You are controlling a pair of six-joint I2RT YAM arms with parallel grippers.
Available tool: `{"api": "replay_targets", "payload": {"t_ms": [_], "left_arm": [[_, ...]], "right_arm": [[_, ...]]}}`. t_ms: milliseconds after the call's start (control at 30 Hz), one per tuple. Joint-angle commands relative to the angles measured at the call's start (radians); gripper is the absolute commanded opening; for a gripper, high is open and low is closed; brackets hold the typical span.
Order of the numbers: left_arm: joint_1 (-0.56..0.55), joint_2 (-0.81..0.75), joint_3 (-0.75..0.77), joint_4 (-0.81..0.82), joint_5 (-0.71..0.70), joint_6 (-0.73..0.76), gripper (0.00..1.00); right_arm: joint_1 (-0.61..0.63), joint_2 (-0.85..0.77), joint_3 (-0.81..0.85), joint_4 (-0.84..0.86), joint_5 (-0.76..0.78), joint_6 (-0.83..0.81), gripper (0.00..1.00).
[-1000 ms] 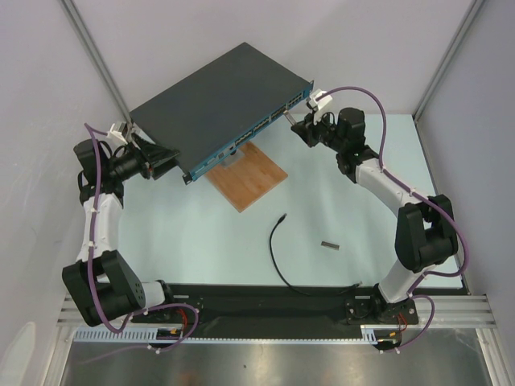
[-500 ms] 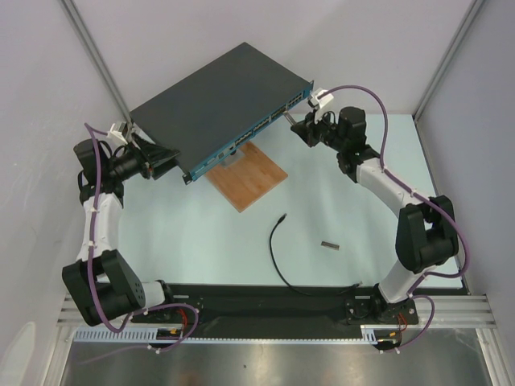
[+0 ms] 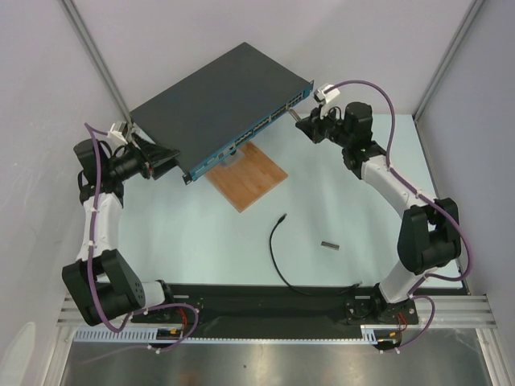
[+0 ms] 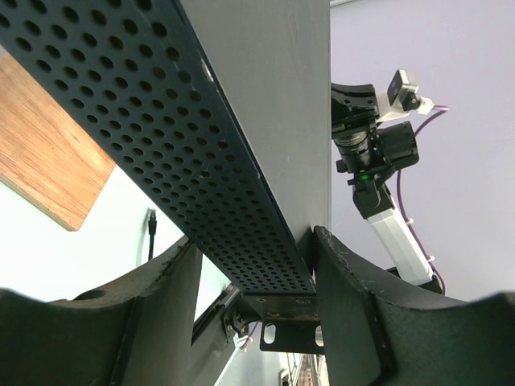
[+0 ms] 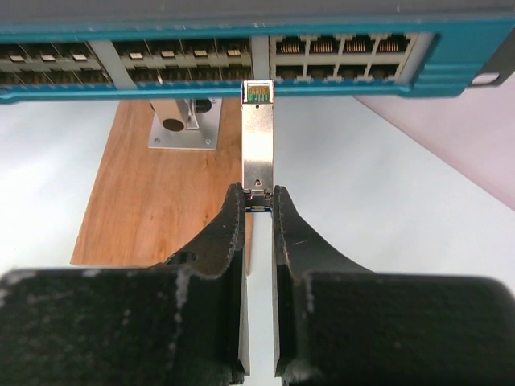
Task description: Insert the plug into the switch port
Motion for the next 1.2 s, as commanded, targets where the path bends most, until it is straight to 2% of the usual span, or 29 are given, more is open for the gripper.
{"api": "replay_targets", "payload": {"t_ms": [0,267,533,800,1167], "left_arm": [[-0.058,0.036,0.031,0.061,-0.055,0.084,0.00],[-0.058,0.030,0.028,0.056,-0.056,0.087,0.00],[-0.058,0.035,0.033,0.057,-0.053,0.088,0.00],[-0.058,0.039,0.036,0.057,-0.058,0.088,0.00],[-0.058,0.047,0.040,0.061,-0.056,0.085,0.00]], "right_arm": [[0.005,-0.027,0.071,-0.020,-0.014,-0.002,0.00],[0.028,0.007,0.166,-0.175,0.013,-0.046,0.00],[0.034,0.002,0.179,-0.230,0.039,-0.083,0.00],[0.036,0.019,0.244,-0.367,0.064,-0.123,0.00],[0.037,0.143,0.475,-0.615,0.039,-0.152,0.00]]}}
